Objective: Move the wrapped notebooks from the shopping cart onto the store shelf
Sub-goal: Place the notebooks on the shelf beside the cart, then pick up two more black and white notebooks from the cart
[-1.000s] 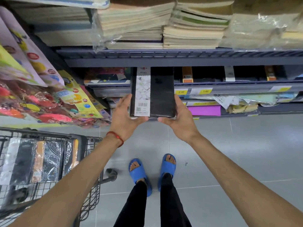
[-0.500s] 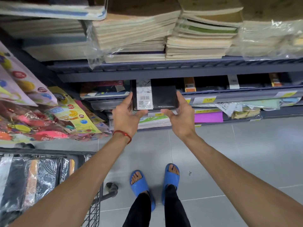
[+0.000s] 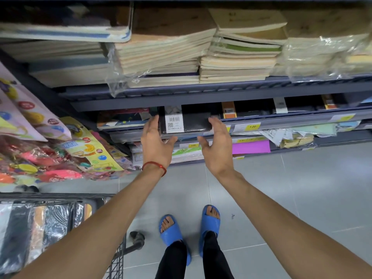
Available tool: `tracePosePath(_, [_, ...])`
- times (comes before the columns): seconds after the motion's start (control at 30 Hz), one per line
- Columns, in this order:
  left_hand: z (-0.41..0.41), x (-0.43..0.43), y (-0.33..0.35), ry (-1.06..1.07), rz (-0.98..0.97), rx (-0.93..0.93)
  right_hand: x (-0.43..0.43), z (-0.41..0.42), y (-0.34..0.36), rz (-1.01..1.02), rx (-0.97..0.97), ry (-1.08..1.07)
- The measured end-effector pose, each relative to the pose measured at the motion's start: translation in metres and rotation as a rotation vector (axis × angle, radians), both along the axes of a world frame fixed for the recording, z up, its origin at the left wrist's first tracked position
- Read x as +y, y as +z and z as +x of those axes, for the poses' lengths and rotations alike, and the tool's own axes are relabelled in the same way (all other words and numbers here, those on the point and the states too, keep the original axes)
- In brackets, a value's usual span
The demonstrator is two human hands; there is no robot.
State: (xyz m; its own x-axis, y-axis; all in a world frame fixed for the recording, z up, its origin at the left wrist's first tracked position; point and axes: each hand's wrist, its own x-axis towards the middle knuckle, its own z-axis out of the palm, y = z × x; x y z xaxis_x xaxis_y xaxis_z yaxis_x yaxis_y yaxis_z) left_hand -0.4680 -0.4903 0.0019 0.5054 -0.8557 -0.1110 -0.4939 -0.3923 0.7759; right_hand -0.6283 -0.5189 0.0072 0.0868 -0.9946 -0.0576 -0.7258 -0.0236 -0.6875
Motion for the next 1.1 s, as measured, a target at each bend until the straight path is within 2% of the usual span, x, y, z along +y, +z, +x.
tracePosePath(0.17, [0.004,0.041,0.024,-0.109,0.004,-0.122,0.044,-0.011,0.028,-0.11,0.133,0.07])
tracePosePath(0.3, [0.007,0.087,0.056,-0.299,0.034,-0.5,0.083,-0.019,0.062,-0.137,0.276,0.182])
tracePosePath(0.47, [0.0,0.145,0.104,-0.414,0.16,-0.699,0.128,-0.036,0.114,-0.17,0.429,0.323])
tracePosePath(0.57, [-0.008,0.184,0.129,-0.45,0.217,-0.769,0.155,-0.053,0.136,-0.205,0.449,0.419])
tracePosePath(0.73, [-0.029,0.259,0.15,-0.365,0.285,-0.821,0.202,-0.076,0.16,-0.274,0.497,0.585])
tracePosePath(0.93, [-0.046,0.346,0.172,-0.325,0.317,-0.837,0.262,-0.078,0.181,-0.345,0.392,0.673])
tracePosePath(1.1, [-0.027,0.407,0.184,-0.237,0.309,-0.83,0.311,-0.051,0.183,-0.392,0.311,0.739])
